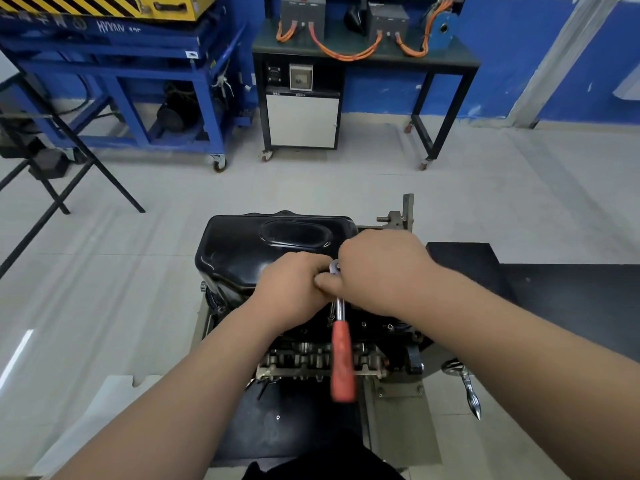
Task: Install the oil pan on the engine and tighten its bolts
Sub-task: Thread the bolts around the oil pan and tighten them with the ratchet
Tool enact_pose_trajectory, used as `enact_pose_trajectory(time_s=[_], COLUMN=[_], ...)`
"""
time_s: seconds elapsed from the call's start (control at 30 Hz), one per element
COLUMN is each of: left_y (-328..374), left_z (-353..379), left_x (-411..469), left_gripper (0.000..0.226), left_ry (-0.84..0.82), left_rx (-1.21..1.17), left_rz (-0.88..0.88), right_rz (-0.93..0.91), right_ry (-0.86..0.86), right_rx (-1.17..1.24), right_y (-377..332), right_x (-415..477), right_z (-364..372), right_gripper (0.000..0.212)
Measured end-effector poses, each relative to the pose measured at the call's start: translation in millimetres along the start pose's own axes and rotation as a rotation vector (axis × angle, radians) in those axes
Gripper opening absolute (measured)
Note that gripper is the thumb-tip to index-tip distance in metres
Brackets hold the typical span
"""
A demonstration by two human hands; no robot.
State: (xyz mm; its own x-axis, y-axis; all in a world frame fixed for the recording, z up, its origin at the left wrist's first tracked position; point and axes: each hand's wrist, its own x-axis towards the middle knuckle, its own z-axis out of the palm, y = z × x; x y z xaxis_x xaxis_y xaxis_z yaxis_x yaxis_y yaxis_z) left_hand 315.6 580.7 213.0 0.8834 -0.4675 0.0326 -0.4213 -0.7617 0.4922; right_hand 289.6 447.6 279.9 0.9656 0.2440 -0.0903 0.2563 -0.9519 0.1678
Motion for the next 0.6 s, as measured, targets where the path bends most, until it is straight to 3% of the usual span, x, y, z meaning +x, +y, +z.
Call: enact_pose_trajectory(time_s=[0.1,0.2,0.27,0.4,0.5,0.6], left_y=[-4.7,-0.2,0.9,-0.9,2.6,4.3], left_z=[-3.5,-3.5,-1.1,2.5,4.6,5.8], left_x=[-1.6,-2.5,-3.1,-2.1,-3.1,-5.0], left_gripper=[0.027,0.028,0.021,0.034,0.022,0.010], left_ry=[-0.046,-0.056,-0.021,0.034,0.040,0.046], left_rx=[-0.119,-0.139,-0.143,-0.092,-0.032,-0.037], left_rz=[0.017,-0.019,-0.060,-0.113,-0.112,-0.091], right_rz=[-0.181,-0.335,-0.303,-0.145,-0.143,-0.222], right_ry=[0.028,0.035,0.063,0.065,0.059,0.044], right_rx=[0.020,-0.017,0.017,0.068,0.102,0.104], right_y=[2.0,17.0,20.5,16.3,17.0,18.1], right_x=[2.8,5.4,4.6,-0.7,-2.1,0.6], right_z=[4.3,0.0,-2.5,6.0,8.2,8.8], right_gripper=[0.018,0.020,0.020,0.053,0.051,0.034])
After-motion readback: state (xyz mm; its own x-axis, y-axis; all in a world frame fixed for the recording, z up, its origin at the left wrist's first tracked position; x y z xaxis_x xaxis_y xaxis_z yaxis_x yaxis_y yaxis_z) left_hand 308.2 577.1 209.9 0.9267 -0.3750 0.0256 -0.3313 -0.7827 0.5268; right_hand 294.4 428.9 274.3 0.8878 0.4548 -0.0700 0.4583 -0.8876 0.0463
